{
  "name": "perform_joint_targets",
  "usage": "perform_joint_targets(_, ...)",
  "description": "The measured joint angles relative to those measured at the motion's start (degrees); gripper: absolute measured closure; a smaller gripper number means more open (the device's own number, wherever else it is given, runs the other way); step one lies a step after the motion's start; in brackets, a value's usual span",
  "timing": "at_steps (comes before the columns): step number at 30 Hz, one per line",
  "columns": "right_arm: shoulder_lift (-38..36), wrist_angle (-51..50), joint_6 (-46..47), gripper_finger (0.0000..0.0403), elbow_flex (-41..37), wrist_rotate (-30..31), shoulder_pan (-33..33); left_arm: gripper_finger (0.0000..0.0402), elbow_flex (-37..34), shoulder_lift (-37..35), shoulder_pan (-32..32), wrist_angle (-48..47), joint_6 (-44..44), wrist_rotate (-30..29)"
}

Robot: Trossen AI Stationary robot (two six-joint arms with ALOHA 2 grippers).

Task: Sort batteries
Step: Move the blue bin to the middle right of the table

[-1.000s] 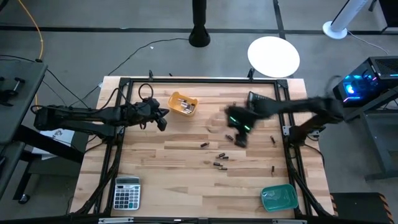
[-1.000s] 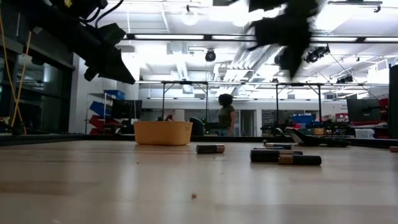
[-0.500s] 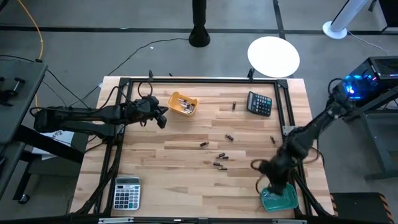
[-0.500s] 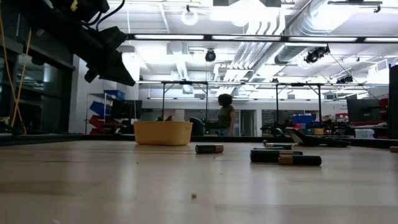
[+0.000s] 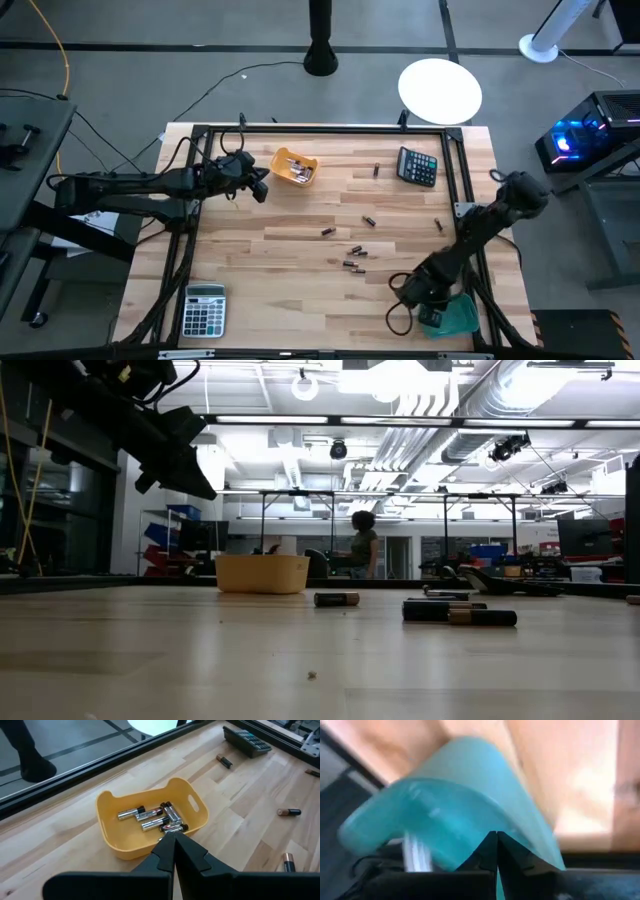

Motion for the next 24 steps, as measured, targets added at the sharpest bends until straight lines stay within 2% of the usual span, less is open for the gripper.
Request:
perform_joint_targets(5, 3.2, -0.3, -8.0, 0.0402, 0.0, 5.6, -5.2, 0.0402, 0.0, 0.0, 0.0, 0.0, -0.4, 0.0)
perform_joint_targets(13, 3.1, -1.1, -25.6, 0.0403, 0.5, 15.6, -19.4, 0.0402, 0.0, 0.0, 0.0, 0.0, -1.3, 1.5)
perform_joint_targets(19, 3.1, -2.4, -38.0, 0.0403, 3.6, 24.7, -28.2, 0.0402, 0.0, 0.0, -0.2, 0.0, -3.5, 2.3)
perform_joint_targets(24, 3.1, -2.1, -47.2, 0.0403, 6.8, 28.8, -34.4, 0.0401, 0.0, 0.0, -0.2, 0.0, -3.7, 2.3)
